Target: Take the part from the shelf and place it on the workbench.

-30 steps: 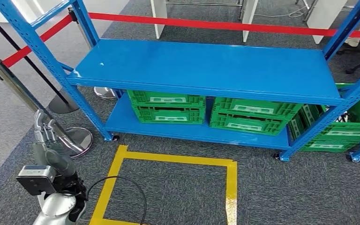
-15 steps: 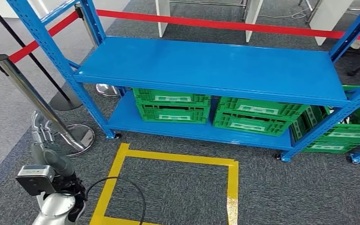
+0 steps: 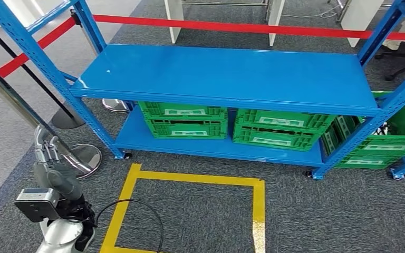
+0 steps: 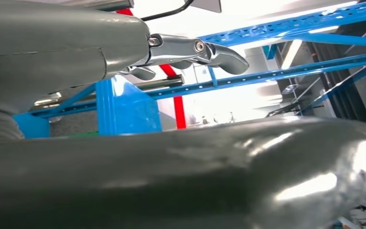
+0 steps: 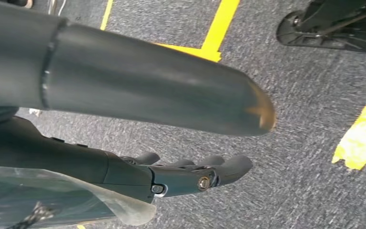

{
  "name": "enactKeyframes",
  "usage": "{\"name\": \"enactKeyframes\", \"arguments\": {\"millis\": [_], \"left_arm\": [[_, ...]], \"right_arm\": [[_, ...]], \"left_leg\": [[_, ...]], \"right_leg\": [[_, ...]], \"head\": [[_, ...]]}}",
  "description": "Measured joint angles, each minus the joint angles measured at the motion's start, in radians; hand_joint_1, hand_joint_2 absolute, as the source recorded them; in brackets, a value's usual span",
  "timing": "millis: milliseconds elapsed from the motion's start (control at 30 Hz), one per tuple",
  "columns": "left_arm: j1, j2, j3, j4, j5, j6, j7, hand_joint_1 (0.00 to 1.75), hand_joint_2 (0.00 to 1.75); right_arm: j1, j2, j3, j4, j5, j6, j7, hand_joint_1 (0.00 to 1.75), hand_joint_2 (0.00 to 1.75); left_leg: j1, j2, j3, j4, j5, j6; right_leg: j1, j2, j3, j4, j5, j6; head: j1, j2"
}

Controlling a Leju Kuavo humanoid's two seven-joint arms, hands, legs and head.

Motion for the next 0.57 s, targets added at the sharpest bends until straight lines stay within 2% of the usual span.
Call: {"name": "enactKeyframes", "arguments": {"millis": [33,133,200,233,300,333,367,400,433,500,533,567], "left_arm": [[-0.001,0.0,0.0,0.0,0.0,0.002,0.0,0.0,1.75],[-0.002,-0.002,0.001,0.0,0.005,0.012,0.001,0.0,1.75],[-0.004,-0.006,0.004,-0.001,0.01,0.019,0.003,0.0,1.75],[-0.005,-0.008,0.005,-0.001,0.011,0.02,0.004,0.0,1.75],[-0.006,-0.012,0.006,-0.001,0.012,0.02,0.008,0.0,1.75],[-0.005,-0.012,0.007,-0.001,0.012,0.02,0.009,0.0,1.75],[-0.005,-0.013,0.008,-0.001,0.012,0.02,0.01,0.0,1.75],[-0.005,-0.013,0.009,-0.001,0.012,0.02,0.011,0.0,1.75],[-0.004,-0.014,0.01,-0.001,0.012,0.02,0.012,0.0,1.75],[-0.005,-0.016,0.012,-0.001,0.012,0.02,0.012,0.0,1.75],[-0.005,-0.016,0.012,-0.001,0.012,0.021,0.012,0.0,1.75],[-0.005,-0.017,0.013,-0.001,0.012,0.021,0.012,0.0,1.75]], "right_arm": [[0.0,0.002,0.0,0.0,-0.001,0.003,-0.002,0.0,0.0],[-0.001,0.004,0.0,0.0,-0.016,0.028,-0.017,0.0,0.0],[-0.001,0.004,0.0,0.0,-0.025,0.04,-0.031,0.0,0.0],[-0.002,0.003,0.0,0.0,-0.027,0.043,-0.034,0.0,0.0],[-0.002,0.003,0.0,0.0,-0.028,0.047,-0.037,0.0,0.0],[-0.001,0.003,0.0,0.0,-0.029,0.048,-0.037,0.0,0.0],[0.0,0.003,0.0,0.0,-0.029,0.048,-0.037,0.0,0.0],[0.001,0.003,-0.001,0.0,-0.029,0.048,-0.037,0.0,0.0],[0.002,0.003,-0.001,0.0,-0.029,0.048,-0.037,0.0,0.0],[0.0,0.002,-0.001,0.0,-0.029,0.048,-0.037,0.0,0.87],[-0.001,0.002,-0.001,0.0,-0.029,0.048,-0.037,0.0,1.31],[-0.002,0.002,-0.001,0.0,-0.029,0.048,-0.037,0.0,1.75]], "left_leg": [[-0.003,0.0,0.018,-0.044,0.013,0.006],[-0.004,-0.001,0.026,-0.076,0.012,0.012],[0.001,0.0,0.032,-0.089,0.017,0.018],[0.004,0.0,0.036,-0.095,0.02,0.022],[0.003,0.001,0.036,-0.096,0.02,0.025],[0.003,0.002,0.036,-0.096,0.02,0.025],[0.002,0.002,0.036,-0.095,0.019,0.026],[0.002,0.002,0.037,-0.095,0.019,0.025],[0.002,0.001,0.038,-0.094,0.018,0.024],[0.001,0.001,0.039,-0.088,0.014,0.017],[-0.001,0.0,0.037,-0.085,0.012,0.012],[-0.002,0.0,0.036,-0.082,0.011,0.009]], "right_leg": [[0.001,0.001,-0.002,0.001,-0.001,0.004],[0.0,0.0,-0.007,-0.001,-0.002,0.02],[0.001,-0.002,-0.019,0.022,-0.021,0.029],[0.001,-0.002,-0.039,0.062,-0.045,0.033],[0.0,-0.002,-0.102,0.19,-0.104,0.038],[-0.001,-0.003,-0.132,0.246,-0.121,0.04],[-0.001,-0.003,-0.148,0.273,-0.121,0.042],[-0.001,-0.003,-0.144,0.259,-0.1,0.042],[-0.001,-0.004,-0.121,0.205,-0.063,0.042],[-0.001,-0.006,-0.053,0.064,-0.002,0.039],[-0.001,-0.006,-0.03,0.02,0.011,0.035],[0.0,-0.006,-0.02,0.0,0.013,0.033]], "head": [[0.0,0.0],[-0.001,0.0],[0.001,0.0],[0.003,0.0],[0.007,0.0],[0.008,0.0],[0.008,0.0],[0.008,0.0],[0.009,0.0],[0.009,0.0],[0.009,0.0],[0.009,0.0]]}}
